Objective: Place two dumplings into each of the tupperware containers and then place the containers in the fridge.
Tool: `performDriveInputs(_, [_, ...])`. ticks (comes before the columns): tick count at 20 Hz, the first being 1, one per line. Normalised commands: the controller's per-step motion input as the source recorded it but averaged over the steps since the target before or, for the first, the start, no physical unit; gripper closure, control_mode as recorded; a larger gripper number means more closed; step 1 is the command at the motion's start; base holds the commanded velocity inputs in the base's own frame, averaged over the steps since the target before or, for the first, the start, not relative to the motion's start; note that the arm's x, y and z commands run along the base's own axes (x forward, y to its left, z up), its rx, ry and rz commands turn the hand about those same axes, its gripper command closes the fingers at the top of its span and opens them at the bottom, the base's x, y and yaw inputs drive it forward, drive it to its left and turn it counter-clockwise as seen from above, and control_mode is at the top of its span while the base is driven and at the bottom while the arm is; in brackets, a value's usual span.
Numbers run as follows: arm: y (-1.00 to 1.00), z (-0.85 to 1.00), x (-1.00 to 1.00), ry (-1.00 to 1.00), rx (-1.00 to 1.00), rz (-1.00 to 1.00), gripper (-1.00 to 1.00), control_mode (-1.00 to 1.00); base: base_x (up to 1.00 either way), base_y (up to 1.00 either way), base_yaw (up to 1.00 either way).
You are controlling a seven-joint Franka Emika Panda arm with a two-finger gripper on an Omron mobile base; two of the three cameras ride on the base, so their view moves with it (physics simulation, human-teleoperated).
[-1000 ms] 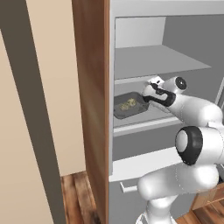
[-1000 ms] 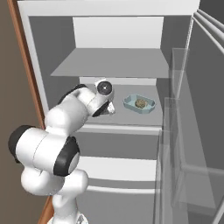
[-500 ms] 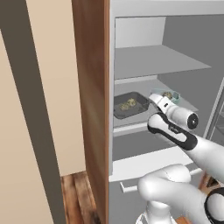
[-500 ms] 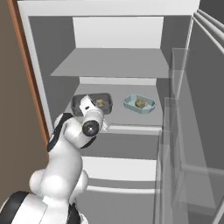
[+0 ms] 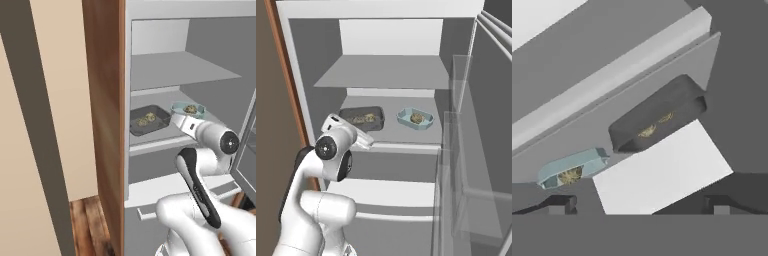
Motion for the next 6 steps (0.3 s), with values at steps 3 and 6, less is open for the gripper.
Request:
performDriveInputs(3, [-0.20,0.16,-1.00,0.25,-0.37,0.00,-1.00,-1.00,0.00,0.00,0.00])
performDriveInputs(6, [-0.23,0.07,-1.00,0.26,-0.35,0.00,-1.00,-1.00,0.00,0.00,0.00])
